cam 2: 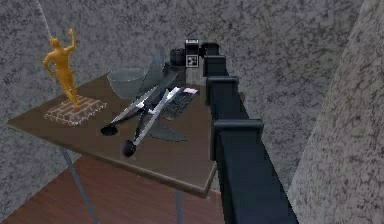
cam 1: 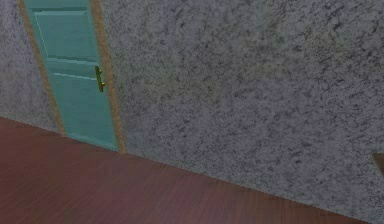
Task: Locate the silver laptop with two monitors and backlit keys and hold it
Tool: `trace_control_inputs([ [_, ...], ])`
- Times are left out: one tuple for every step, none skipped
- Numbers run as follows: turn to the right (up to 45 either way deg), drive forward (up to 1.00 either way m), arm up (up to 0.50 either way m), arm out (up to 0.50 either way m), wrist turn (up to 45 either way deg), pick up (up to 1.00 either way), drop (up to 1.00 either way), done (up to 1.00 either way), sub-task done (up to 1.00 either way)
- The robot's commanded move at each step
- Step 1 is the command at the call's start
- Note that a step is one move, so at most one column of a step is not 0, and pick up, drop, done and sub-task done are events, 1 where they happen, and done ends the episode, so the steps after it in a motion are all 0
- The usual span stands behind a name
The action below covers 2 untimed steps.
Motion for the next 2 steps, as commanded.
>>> trace_control_inputs([
  [0.0, 0.00, 0.00, 0.00, 45.0, 0.00, 0.00, 0.00, 0.00],
  [0.0, 0.00, 0.00, 0.00, 45.0, 0.00, 0.00, 0.00, 0.00],
])
